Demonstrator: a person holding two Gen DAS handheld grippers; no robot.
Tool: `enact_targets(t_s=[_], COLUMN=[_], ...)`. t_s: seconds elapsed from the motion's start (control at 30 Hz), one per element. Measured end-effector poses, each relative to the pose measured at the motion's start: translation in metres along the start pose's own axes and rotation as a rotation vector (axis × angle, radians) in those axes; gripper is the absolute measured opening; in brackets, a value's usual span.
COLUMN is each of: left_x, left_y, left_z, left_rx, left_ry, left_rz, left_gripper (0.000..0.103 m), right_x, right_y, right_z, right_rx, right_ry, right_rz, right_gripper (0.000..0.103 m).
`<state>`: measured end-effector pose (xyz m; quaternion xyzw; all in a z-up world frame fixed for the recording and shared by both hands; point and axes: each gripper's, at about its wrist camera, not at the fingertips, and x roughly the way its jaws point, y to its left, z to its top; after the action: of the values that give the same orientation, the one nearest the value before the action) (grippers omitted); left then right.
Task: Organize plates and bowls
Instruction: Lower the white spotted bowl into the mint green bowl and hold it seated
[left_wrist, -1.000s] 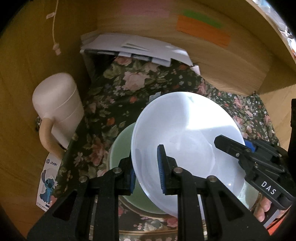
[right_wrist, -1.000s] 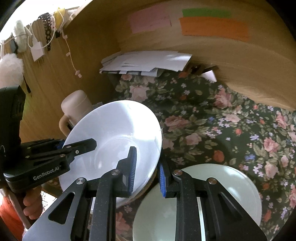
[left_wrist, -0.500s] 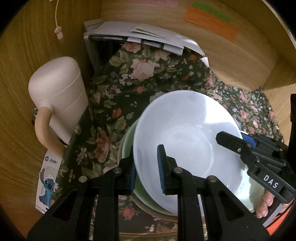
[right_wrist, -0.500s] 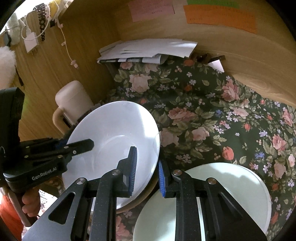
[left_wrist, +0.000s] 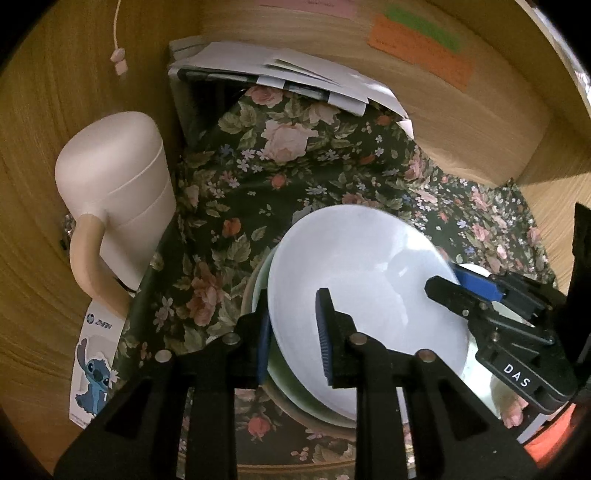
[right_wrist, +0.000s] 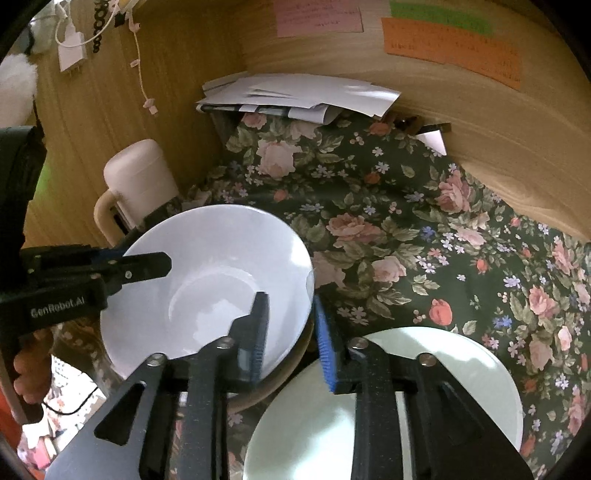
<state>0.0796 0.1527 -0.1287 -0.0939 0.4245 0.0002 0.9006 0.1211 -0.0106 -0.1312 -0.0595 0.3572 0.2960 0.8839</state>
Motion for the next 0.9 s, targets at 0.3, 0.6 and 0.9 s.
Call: enact_targets(t_s=[0.3,0.6,0.9], left_x=[-0.003,-0.013,0.005], left_y=[-0.006,0.001,0.019], left_z=[0.001,0.012,-0.002], left_rx=[0.051,0.086,0.053], left_ry=[0.003,-0.067,0.022], left_rz=[0.031,0.126,0.086], left_gripper=[0.025,0.051,0.051], right_x=[-0.001,-0.005,-0.001], right_y=[-0.007,-0.008,-0.007], right_z=[-0.002,-0.003,-0.002], right_rx=[0.023,0.035,0.044], right_ry=[-0.001,-0.017,0.005], right_rz=[0.015,0.02,0.043], right_gripper=[0.047,0.055,0.055])
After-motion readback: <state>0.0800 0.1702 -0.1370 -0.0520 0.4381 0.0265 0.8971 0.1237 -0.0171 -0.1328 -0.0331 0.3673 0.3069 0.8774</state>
